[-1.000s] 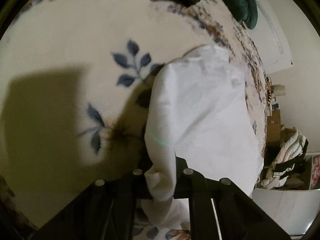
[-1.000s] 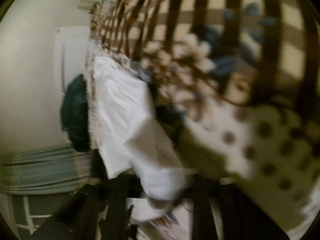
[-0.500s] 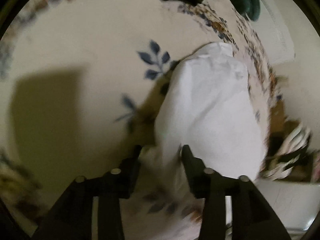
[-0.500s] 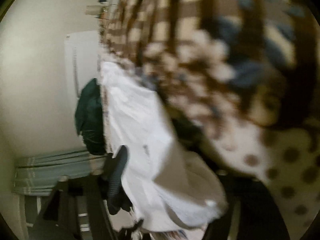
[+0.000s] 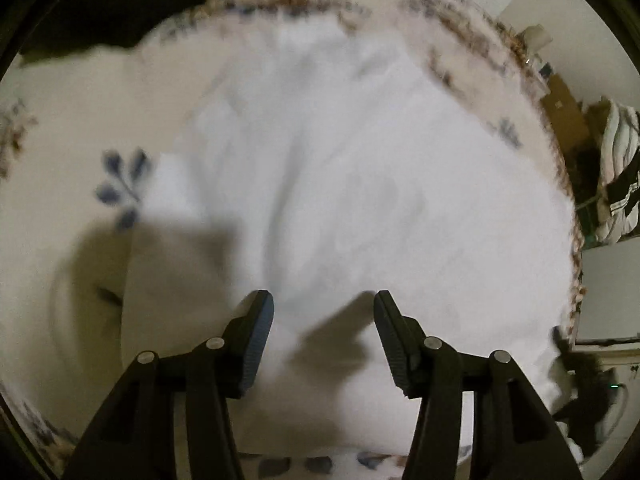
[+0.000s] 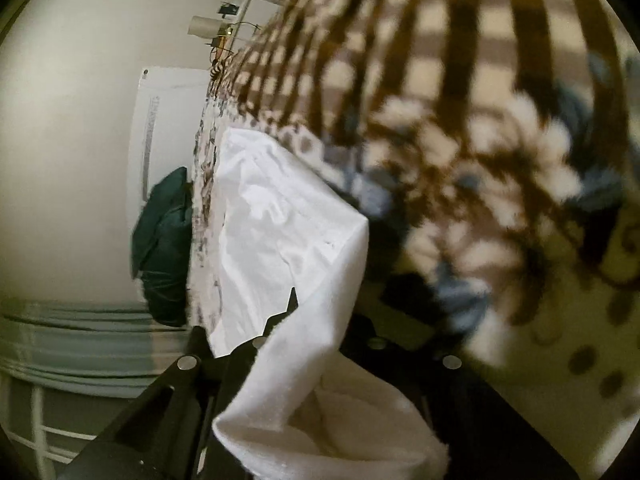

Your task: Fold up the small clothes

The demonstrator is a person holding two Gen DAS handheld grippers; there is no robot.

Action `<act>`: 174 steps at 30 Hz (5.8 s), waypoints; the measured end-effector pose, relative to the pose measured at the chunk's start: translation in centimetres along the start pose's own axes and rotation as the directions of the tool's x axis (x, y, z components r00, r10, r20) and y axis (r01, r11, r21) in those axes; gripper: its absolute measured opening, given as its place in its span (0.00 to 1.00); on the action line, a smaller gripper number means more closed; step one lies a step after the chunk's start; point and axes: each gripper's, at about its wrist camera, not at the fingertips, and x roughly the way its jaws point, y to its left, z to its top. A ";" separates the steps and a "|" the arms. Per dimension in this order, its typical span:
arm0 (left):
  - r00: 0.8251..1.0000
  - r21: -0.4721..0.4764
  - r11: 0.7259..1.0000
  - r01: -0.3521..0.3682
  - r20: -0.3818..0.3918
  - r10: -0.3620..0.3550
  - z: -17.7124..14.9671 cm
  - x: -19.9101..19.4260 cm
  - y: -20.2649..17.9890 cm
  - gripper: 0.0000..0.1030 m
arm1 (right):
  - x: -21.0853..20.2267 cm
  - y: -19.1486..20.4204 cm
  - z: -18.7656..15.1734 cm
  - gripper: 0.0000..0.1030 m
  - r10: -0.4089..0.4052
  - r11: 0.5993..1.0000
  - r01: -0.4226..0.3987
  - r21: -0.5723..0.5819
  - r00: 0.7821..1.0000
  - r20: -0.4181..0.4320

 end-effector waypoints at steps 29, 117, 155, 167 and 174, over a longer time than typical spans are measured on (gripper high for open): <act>0.985 -0.473 0.866 0.162 0.136 -0.110 -5.4 -11.3 21.0 0.48 | 20.2 22.6 -33.0 0.75 -0.608 0.365 -0.080 -0.928 0.734 -0.302; 0.931 -0.488 0.801 0.347 0.283 -0.231 -12.4 -7.8 8.4 0.13 | 18.2 14.4 -7.1 0.09 -0.245 0.853 -0.191 -0.486 0.676 -0.695; 0.969 -0.320 0.929 0.186 0.218 -0.119 -5.8 -7.4 13.4 0.08 | 15.9 18.1 -11.8 0.04 -0.578 0.538 -0.259 -0.802 0.579 -0.574; 0.973 -0.408 0.889 0.209 0.180 -0.145 -3.8 -5.4 15.6 0.11 | 18.7 19.8 -12.1 0.04 -0.575 0.528 -0.205 -0.824 0.628 -0.524; 0.968 -0.432 0.872 0.231 0.196 -0.160 -5.4 -9.1 16.4 0.65 | 17.8 17.8 -9.7 0.49 -0.574 0.643 -0.121 -0.756 0.578 -0.580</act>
